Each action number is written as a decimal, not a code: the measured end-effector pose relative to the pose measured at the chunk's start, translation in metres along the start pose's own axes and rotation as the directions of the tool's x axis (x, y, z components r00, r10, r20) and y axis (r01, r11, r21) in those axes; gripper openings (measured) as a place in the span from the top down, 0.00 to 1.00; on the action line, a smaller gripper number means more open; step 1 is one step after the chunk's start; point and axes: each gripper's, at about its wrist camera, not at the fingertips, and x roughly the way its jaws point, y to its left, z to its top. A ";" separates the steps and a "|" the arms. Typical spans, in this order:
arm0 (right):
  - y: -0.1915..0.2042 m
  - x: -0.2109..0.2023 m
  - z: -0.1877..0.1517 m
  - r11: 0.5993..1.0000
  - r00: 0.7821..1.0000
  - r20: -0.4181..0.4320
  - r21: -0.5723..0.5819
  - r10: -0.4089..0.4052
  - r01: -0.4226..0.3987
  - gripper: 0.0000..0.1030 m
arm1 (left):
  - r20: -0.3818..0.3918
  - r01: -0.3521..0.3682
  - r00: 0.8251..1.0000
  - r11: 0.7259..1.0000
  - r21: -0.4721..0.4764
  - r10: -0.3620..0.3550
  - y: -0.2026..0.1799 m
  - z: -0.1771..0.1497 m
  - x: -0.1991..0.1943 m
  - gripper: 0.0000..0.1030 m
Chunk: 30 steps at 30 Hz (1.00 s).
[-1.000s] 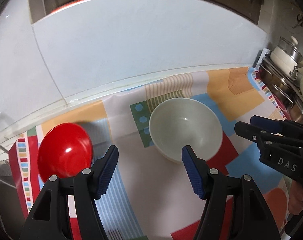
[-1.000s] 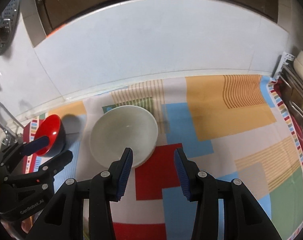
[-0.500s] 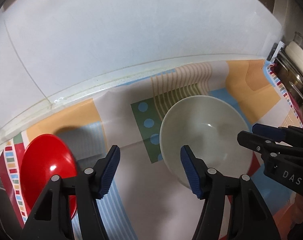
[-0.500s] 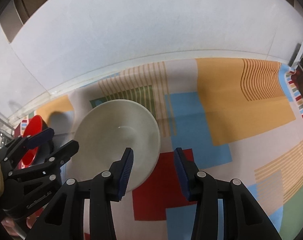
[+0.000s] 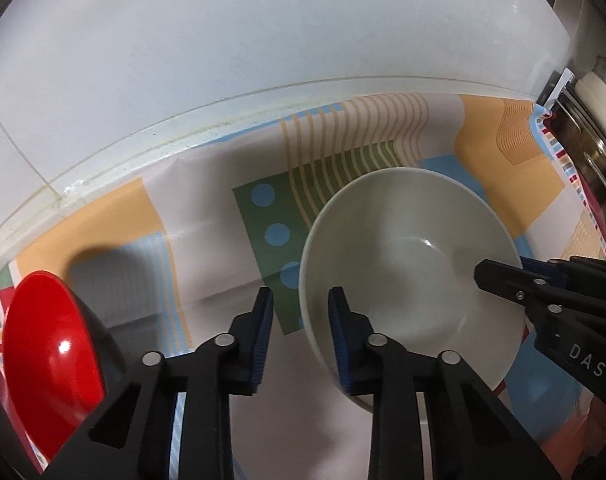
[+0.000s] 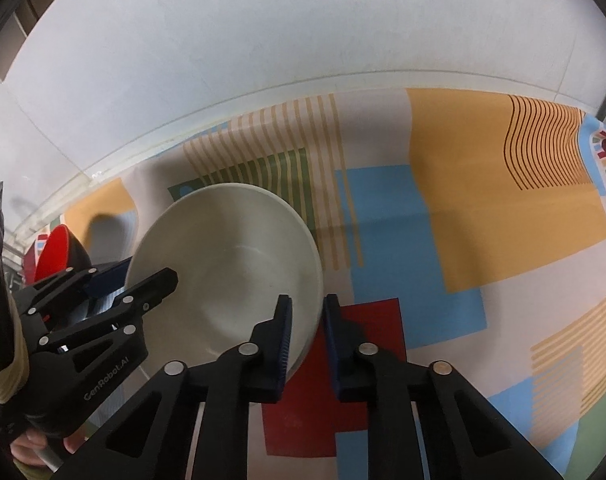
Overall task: Organize plates and bowls
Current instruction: 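Close both tools on the white bowl rim, then lift the white bowl with both tools and carry it over the pink bowl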
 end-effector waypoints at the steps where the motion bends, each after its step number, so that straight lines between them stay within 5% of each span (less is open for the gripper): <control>1: -0.001 0.001 0.000 1.000 1.000 -0.004 0.002 0.004 -0.004 0.87 | -0.001 0.006 1.000 1.000 0.000 -0.006 0.000 0.001 0.000 0.77; 4: -0.002 0.001 0.000 1.000 1.000 -0.002 0.002 0.012 -0.012 0.88 | -0.009 0.039 0.999 0.999 -0.004 -0.039 -0.001 0.003 0.001 0.86; 14: -0.004 -0.012 -0.003 1.000 1.000 0.010 0.014 0.028 -0.028 0.90 | 0.036 0.036 0.999 0.999 -0.003 -0.036 -0.007 -0.002 -0.028 0.87; 30: 0.000 -0.114 -0.048 1.000 0.987 0.156 0.004 -0.031 0.031 0.90 | 0.093 0.127 0.987 0.992 0.011 -0.127 -0.039 -0.054 -0.115 0.87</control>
